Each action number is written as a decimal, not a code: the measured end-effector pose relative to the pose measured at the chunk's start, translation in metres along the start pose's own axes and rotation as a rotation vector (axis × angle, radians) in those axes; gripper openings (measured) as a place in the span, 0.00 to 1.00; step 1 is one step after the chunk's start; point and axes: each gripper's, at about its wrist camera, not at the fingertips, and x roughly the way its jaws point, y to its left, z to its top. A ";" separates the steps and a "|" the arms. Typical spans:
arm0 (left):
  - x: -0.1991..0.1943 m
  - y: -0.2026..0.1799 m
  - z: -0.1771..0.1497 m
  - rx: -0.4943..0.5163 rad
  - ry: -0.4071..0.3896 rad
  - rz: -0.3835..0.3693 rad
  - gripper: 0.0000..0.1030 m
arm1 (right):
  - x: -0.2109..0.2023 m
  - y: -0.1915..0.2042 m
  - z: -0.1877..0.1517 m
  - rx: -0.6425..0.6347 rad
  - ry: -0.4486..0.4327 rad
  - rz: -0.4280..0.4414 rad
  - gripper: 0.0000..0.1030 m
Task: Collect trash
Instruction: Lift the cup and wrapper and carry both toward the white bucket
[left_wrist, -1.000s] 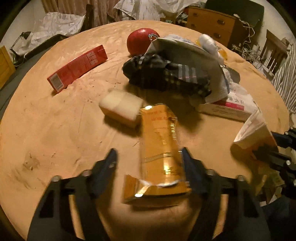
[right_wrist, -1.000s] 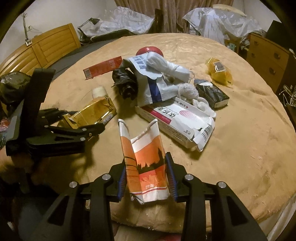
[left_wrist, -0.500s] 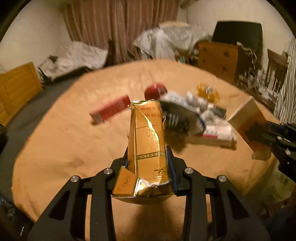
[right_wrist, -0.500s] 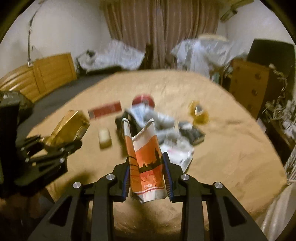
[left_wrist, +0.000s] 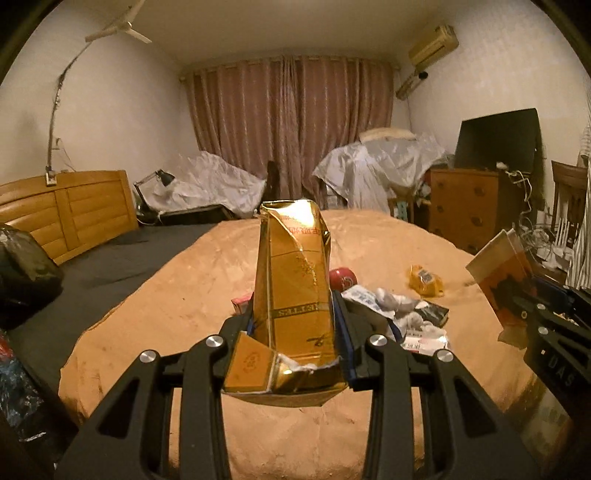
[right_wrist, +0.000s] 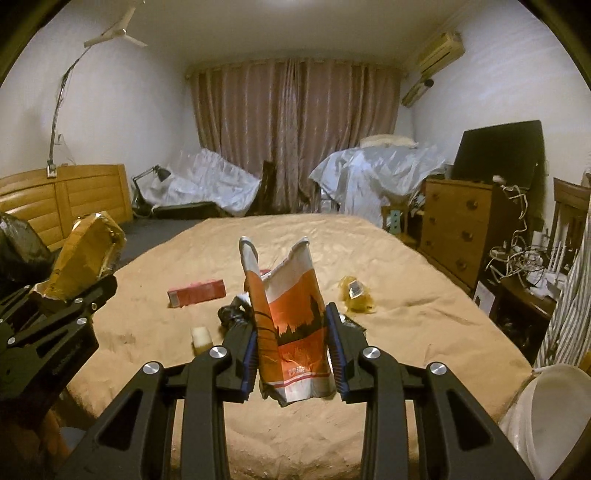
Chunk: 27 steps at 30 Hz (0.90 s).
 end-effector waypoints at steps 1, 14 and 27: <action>-0.001 -0.002 0.000 0.004 -0.003 0.003 0.34 | -0.002 -0.001 0.000 -0.001 -0.001 0.001 0.33; -0.001 -0.002 0.005 0.006 0.020 -0.038 0.34 | -0.013 -0.012 0.008 0.024 0.014 0.002 0.33; -0.004 -0.078 0.022 0.057 0.023 -0.229 0.34 | -0.065 -0.101 0.031 0.050 0.025 -0.141 0.33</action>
